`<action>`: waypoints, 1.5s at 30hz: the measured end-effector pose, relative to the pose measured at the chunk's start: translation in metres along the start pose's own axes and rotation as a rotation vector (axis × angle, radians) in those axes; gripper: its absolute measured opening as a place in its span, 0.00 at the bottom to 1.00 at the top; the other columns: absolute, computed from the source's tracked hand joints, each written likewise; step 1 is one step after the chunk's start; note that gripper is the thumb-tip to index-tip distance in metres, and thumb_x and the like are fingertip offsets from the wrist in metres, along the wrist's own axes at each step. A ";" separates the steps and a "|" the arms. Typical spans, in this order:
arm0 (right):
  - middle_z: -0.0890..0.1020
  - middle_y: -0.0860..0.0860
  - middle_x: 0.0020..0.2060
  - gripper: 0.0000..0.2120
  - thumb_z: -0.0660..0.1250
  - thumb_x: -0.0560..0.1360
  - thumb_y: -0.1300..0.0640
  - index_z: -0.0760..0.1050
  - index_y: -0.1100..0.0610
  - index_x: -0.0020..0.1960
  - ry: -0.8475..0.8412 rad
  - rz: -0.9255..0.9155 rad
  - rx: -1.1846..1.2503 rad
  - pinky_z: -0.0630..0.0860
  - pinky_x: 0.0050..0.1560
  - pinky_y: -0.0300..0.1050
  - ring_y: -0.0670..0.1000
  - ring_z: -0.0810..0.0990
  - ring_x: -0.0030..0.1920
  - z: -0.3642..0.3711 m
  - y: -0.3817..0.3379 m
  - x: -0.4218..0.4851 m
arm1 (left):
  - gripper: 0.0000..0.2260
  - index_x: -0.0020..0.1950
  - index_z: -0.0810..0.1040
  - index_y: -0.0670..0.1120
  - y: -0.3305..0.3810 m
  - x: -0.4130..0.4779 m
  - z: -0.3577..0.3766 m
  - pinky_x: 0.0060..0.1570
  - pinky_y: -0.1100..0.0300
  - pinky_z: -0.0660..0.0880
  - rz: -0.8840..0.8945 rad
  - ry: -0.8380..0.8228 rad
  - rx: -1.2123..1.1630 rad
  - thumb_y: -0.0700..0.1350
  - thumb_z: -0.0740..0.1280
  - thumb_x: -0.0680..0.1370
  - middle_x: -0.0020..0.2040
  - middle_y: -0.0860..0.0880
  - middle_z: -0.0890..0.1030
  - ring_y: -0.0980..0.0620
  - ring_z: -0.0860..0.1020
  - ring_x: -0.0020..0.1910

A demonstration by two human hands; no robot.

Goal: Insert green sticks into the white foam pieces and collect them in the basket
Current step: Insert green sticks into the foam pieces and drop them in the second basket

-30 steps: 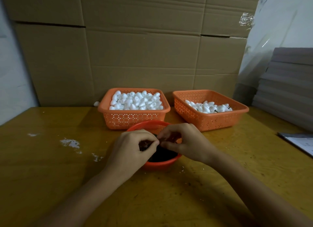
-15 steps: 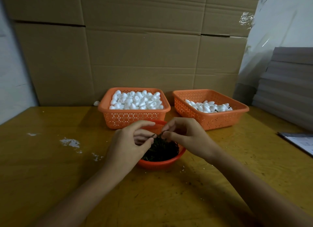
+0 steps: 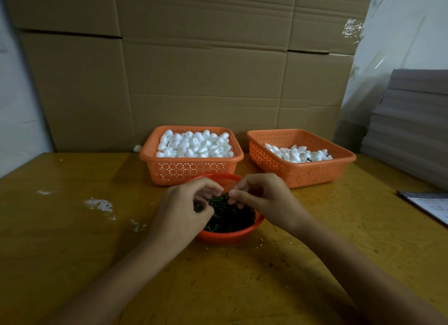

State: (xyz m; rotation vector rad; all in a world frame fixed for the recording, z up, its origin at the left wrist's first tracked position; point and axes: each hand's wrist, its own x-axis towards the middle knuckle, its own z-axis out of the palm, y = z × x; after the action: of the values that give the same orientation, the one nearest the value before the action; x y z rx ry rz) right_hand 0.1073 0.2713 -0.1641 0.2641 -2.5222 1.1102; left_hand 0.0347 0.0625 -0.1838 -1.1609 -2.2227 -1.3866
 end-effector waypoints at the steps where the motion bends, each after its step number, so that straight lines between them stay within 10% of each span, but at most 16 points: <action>1: 0.87 0.47 0.43 0.04 0.72 0.79 0.53 0.84 0.53 0.50 0.004 -0.003 -0.010 0.84 0.48 0.49 0.48 0.86 0.43 0.000 0.001 0.000 | 0.17 0.54 0.86 0.49 0.000 0.000 0.000 0.53 0.67 0.79 -0.002 0.000 0.002 0.29 0.72 0.74 0.49 0.59 0.85 0.63 0.82 0.53; 8: 0.86 0.47 0.43 0.04 0.75 0.78 0.56 0.82 0.49 0.51 0.049 0.024 -0.056 0.83 0.49 0.56 0.47 0.85 0.45 0.007 0.004 -0.001 | 0.14 0.59 0.82 0.49 0.004 0.018 -0.004 0.55 0.61 0.80 -0.048 0.125 0.030 0.34 0.72 0.77 0.57 0.55 0.83 0.59 0.80 0.58; 12: 0.84 0.43 0.43 0.04 0.74 0.78 0.54 0.81 0.47 0.51 0.084 0.026 -0.177 0.81 0.48 0.53 0.42 0.83 0.46 0.013 0.006 -0.001 | 0.13 0.65 0.80 0.47 -0.006 0.057 -0.018 0.61 0.52 0.73 0.094 0.228 0.580 0.45 0.67 0.81 0.63 0.46 0.79 0.45 0.74 0.65; 21: 0.85 0.41 0.42 0.04 0.74 0.78 0.54 0.81 0.47 0.51 0.076 0.021 -0.225 0.80 0.48 0.52 0.42 0.83 0.46 0.019 0.004 -0.004 | 0.39 0.85 0.57 0.56 -0.039 0.128 -0.026 0.77 0.38 0.56 -0.541 -0.511 0.807 0.75 0.40 0.79 0.86 0.47 0.51 0.41 0.51 0.85; 24: 0.85 0.41 0.42 0.04 0.74 0.78 0.53 0.81 0.46 0.51 0.080 0.026 -0.225 0.80 0.48 0.52 0.42 0.83 0.45 0.019 0.005 -0.003 | 0.40 0.86 0.52 0.54 -0.045 0.137 -0.026 0.81 0.40 0.53 -0.549 -0.511 0.747 0.75 0.45 0.80 0.87 0.47 0.45 0.41 0.49 0.85; 32: 0.86 0.39 0.40 0.04 0.73 0.79 0.54 0.81 0.47 0.51 0.065 0.030 -0.209 0.76 0.45 0.42 0.41 0.83 0.44 0.021 0.004 -0.003 | 0.31 0.77 0.73 0.49 -0.060 0.133 -0.026 0.70 0.45 0.67 -0.442 -0.369 0.795 0.66 0.47 0.85 0.76 0.43 0.73 0.40 0.70 0.75; 45: 0.86 0.39 0.40 0.04 0.73 0.79 0.55 0.80 0.47 0.51 0.061 0.026 -0.210 0.76 0.43 0.42 0.41 0.84 0.43 0.020 0.003 -0.003 | 0.33 0.85 0.59 0.52 -0.060 0.139 -0.027 0.77 0.43 0.61 -0.484 -0.470 0.775 0.67 0.43 0.85 0.86 0.48 0.54 0.41 0.61 0.82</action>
State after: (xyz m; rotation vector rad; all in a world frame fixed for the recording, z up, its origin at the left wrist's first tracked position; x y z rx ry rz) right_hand 0.1037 0.2585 -0.1801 0.1389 -2.5682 0.8397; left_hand -0.1037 0.0936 -0.1246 -0.7240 -3.0790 -0.2357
